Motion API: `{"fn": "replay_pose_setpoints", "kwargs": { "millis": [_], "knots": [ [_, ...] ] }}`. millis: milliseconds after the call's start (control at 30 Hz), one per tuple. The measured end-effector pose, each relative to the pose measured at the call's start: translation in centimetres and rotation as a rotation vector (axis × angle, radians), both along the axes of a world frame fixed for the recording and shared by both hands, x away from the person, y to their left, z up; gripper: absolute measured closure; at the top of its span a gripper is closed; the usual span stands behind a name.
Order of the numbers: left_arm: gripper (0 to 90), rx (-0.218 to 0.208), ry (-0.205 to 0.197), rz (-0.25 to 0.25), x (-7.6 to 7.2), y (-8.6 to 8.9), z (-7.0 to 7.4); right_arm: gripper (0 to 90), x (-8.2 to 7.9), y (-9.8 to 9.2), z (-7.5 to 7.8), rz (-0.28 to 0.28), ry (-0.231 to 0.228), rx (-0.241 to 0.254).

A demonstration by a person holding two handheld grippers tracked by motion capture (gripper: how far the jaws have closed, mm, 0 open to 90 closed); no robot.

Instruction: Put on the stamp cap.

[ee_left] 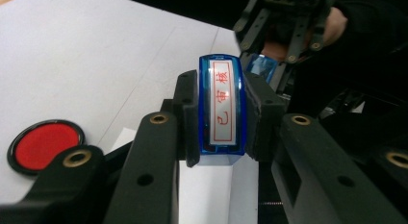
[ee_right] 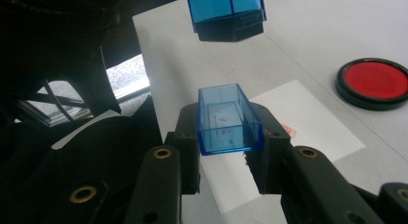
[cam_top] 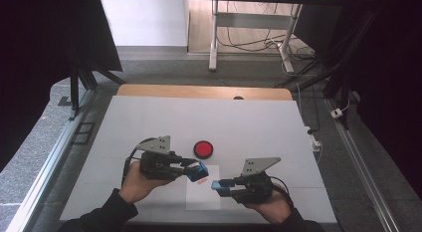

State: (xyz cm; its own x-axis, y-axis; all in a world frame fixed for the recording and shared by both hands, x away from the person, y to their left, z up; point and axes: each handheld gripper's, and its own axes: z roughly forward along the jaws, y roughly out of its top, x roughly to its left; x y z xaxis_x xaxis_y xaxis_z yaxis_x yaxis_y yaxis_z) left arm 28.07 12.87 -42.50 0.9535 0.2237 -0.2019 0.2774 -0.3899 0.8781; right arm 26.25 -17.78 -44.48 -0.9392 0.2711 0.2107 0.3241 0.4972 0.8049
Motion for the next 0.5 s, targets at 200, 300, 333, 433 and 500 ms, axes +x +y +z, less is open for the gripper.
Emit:
{"fn": "replay_pose_setpoints", "kwargs": {
  "millis": [200,300,333,433,500],
  "knots": [
    [70.3,-0.005,-0.026,-0.042,-0.1,-0.1,0.0,68.1,0.5,0.8,-0.3,0.032,0.018,0.004],
    [70.4,-0.006,-0.041,-0.066,-0.2,-0.2,0.0,68.1,0.7,1.3,-0.4,0.052,0.029,0.005],
    [70.4,-0.006,-0.050,-0.073,-0.3,-0.3,0.0,68.1,0.7,1.4,-0.5,0.057,0.029,0.007],
    [70.4,-0.005,-0.068,-0.091,-0.4,-0.4,0.0,68.1,0.8,1.9,-0.5,0.078,0.029,0.005],
    [70.4,-0.008,-0.073,-0.101,-0.4,-0.4,0.0,68.1,0.9,2.3,-0.7,0.092,0.026,0.007]
  ]
}}
